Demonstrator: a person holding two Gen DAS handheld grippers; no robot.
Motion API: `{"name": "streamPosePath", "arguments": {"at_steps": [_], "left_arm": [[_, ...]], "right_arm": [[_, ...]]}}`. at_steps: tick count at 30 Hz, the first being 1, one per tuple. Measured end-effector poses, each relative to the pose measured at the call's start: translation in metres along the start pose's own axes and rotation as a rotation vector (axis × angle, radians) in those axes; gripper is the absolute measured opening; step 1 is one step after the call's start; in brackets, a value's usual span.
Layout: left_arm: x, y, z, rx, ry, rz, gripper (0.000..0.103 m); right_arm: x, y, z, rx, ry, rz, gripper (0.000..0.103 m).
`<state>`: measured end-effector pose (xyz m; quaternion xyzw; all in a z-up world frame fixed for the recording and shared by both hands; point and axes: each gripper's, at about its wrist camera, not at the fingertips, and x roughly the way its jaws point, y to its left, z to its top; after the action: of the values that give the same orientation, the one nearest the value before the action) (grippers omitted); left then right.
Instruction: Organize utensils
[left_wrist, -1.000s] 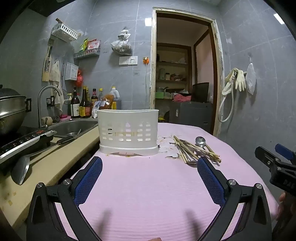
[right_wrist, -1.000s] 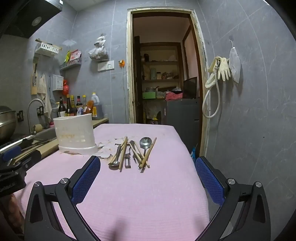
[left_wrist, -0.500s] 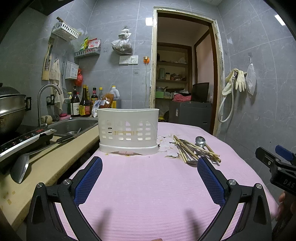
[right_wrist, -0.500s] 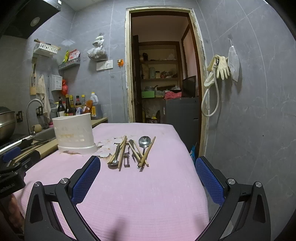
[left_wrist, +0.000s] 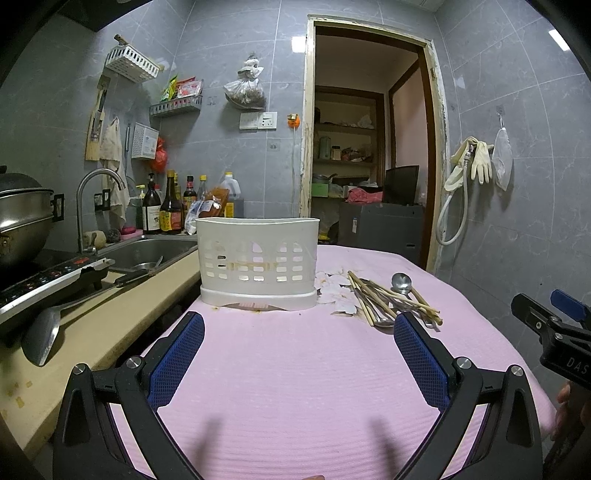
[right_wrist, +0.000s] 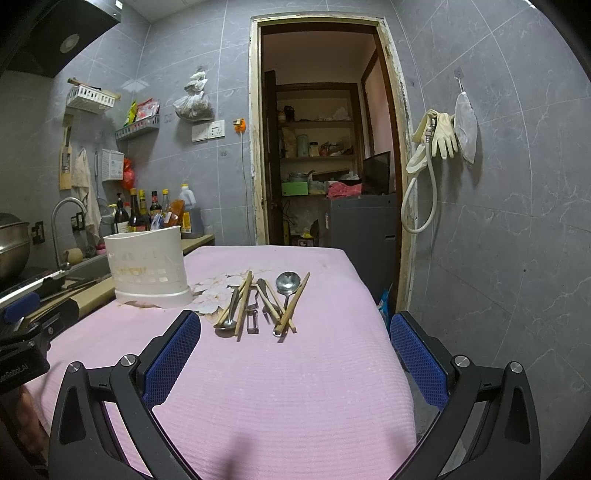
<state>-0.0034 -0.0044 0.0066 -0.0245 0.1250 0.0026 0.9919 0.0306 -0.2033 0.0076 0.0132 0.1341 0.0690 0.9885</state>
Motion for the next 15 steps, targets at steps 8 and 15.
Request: {"name": "streamPosePath", "arguments": {"at_steps": [8,15], "left_arm": [[-0.0005,0.0000,0.0003,0.002,-0.001,0.000,0.101],[-0.0003,0.0012,0.0007,0.001,-0.001,0.000,0.101]], "right_arm": [[0.0001,0.0003,0.0001,0.000,0.000,-0.001,0.103],[-0.0001,0.0000,0.0001,0.001,0.000,0.000,0.103]]}}
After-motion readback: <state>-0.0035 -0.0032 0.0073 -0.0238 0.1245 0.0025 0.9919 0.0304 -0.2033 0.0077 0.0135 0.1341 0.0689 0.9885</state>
